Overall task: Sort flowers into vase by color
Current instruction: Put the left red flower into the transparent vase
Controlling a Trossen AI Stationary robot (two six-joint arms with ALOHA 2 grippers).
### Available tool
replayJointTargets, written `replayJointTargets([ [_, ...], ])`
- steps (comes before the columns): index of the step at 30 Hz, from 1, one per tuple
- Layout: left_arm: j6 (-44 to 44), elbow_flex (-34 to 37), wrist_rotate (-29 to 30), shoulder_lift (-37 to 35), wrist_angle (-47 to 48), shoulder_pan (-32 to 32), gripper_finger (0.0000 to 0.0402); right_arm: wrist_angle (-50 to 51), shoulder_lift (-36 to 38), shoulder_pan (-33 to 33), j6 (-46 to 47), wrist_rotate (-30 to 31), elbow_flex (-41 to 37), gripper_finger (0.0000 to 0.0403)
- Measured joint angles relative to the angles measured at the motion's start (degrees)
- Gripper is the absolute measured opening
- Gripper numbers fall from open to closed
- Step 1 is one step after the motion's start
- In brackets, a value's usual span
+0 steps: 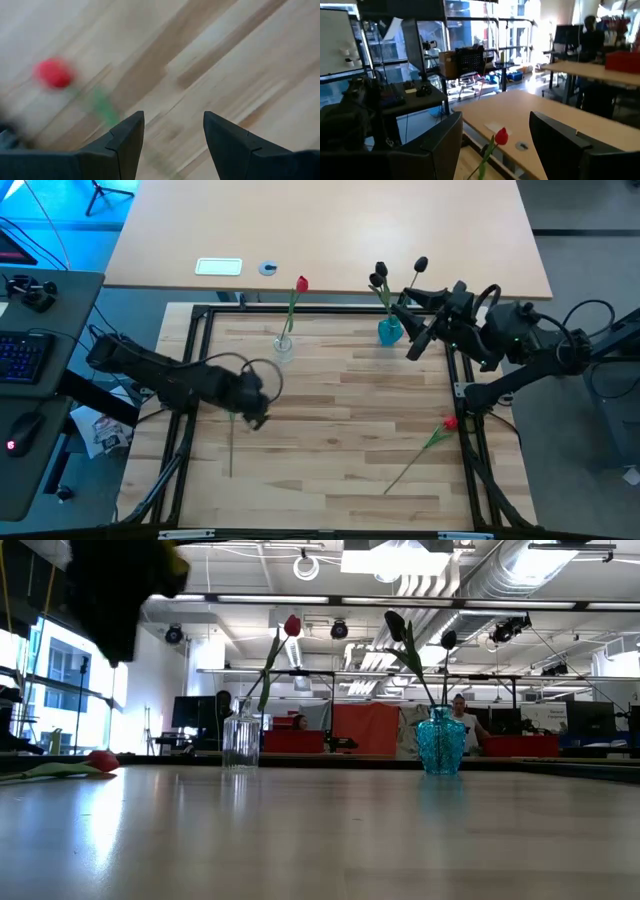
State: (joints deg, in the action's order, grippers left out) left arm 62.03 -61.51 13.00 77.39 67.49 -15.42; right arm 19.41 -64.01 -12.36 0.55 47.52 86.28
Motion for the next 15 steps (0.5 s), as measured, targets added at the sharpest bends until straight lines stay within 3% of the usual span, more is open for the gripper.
replayJointTargets([
  [3,6.64,0.26,2.18,-1.07,6.12,-5.08,0.0193,2.64,-0.06,0.0,6.97,1.52,0.0,0.0227],
  [10,23.4,10.84,-1.88,-10.01,-1.85,-17.11,0.0193,11.37,-0.69,0.0,19.44,3.13,0.0,0.0227],
  [15,38.57,16.95,-4.31,-17.61,-2.15,-23.97,0.0193,16.22,-1.54,0.0,25.66,5.03,0.0,0.0227],
])
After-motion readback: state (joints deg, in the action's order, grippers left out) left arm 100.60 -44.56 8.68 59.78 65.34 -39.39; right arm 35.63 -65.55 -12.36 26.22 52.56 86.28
